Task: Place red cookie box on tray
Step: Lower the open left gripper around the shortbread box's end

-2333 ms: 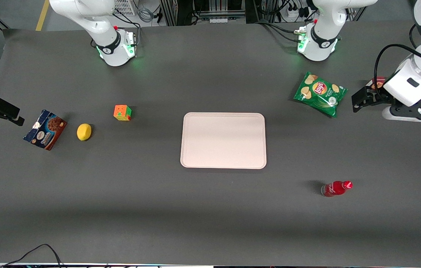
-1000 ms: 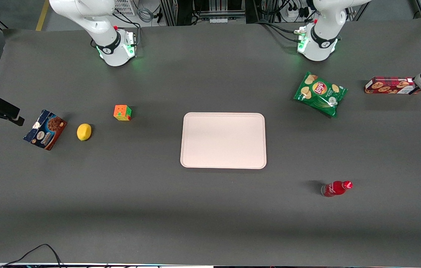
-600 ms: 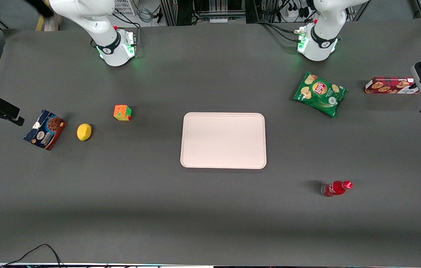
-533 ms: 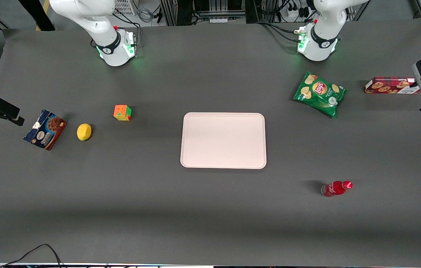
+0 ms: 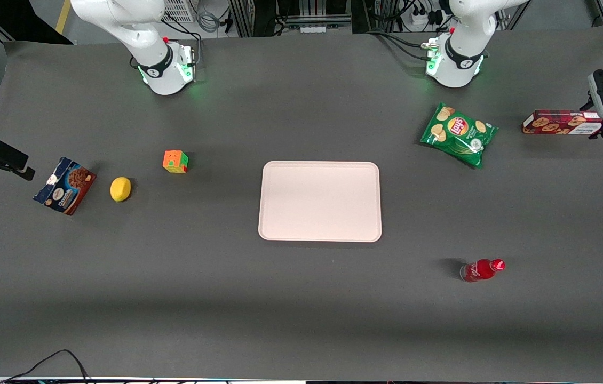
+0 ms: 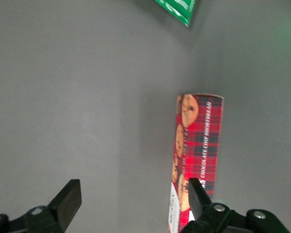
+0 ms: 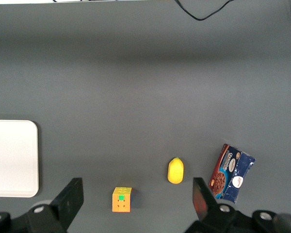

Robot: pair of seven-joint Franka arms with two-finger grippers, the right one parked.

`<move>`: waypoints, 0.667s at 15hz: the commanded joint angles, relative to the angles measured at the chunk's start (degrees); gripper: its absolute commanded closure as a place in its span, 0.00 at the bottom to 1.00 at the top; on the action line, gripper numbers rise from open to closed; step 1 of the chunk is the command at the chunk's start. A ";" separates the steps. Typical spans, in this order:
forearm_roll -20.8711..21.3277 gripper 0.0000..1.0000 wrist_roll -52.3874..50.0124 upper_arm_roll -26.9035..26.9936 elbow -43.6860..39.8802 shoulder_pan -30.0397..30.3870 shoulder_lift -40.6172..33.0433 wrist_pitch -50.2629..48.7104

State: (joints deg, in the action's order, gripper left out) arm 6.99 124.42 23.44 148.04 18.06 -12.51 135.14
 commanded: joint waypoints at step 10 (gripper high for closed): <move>0.66 0.02 18.75 8.82 6.99 5.84 3.81 15.24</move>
State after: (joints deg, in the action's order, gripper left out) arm 7.15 141.20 31.49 154.25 23.75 -10.60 147.33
